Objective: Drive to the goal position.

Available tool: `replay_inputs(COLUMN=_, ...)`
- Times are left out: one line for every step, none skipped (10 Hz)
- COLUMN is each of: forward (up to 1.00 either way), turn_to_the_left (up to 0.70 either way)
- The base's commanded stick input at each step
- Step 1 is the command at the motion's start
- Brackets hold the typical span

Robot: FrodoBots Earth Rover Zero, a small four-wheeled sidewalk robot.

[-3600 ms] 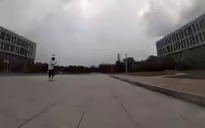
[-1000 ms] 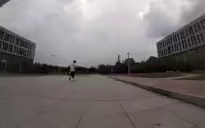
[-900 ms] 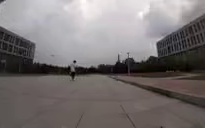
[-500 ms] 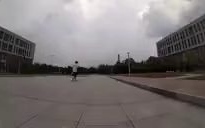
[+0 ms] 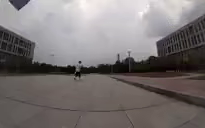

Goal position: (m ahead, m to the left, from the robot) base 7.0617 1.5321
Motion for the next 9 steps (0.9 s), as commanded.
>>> replay_inputs(forward=0.7, turn_to_the_left=0.0)
replay_inputs(forward=0.7, turn_to_the_left=0.0)
replay_inputs(forward=0.7, turn_to_the_left=0.0)
replay_inputs(forward=0.7, turn_to_the_left=0.0)
replay_inputs(forward=0.7, turn_to_the_left=0.0)
replay_inputs(forward=0.7, turn_to_the_left=0.0)
replay_inputs(forward=0.7, turn_to_the_left=0.0)
replay_inputs(forward=0.7, turn_to_the_left=0.0)
replay_inputs(forward=0.7, turn_to_the_left=0.0)
